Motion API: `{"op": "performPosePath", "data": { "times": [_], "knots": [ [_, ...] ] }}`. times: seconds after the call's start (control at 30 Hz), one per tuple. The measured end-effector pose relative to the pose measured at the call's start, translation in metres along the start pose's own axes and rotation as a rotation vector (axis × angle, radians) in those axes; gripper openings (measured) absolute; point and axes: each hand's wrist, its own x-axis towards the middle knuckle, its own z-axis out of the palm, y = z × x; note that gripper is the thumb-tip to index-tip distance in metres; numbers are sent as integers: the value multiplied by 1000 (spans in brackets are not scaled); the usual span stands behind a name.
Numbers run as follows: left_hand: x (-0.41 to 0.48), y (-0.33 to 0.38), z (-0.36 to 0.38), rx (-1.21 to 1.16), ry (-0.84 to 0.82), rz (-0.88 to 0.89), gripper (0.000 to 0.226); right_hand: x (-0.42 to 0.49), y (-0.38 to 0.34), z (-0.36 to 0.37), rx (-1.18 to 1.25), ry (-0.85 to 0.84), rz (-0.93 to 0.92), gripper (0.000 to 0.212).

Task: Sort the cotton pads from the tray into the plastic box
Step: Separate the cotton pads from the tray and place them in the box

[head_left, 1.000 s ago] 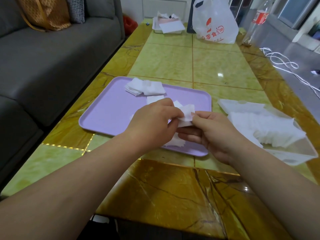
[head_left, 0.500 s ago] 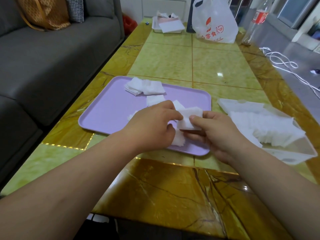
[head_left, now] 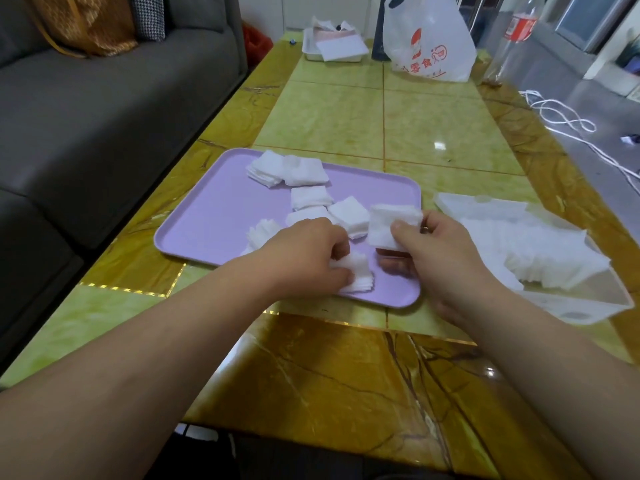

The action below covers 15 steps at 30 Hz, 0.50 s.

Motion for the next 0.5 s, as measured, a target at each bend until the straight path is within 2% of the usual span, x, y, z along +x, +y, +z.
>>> {"op": "performPosePath", "data": {
  "times": [0.17,0.3,0.4,0.5],
  "knots": [
    [-6,-1,-11,-359,159,-18,17,1,4,-1,6,-30,-15,4],
    [-14,0,-22,-697,134,-46,27,-2,3,-1,5,-185,-19,16],
    [-14,2,-20,-706,115,-39,23,-5,2,3,19,-333,5,26],
    [-13,3,-19,-675,159,-47,19,-8,0,5,79,-390,47,28]
  ]
}}
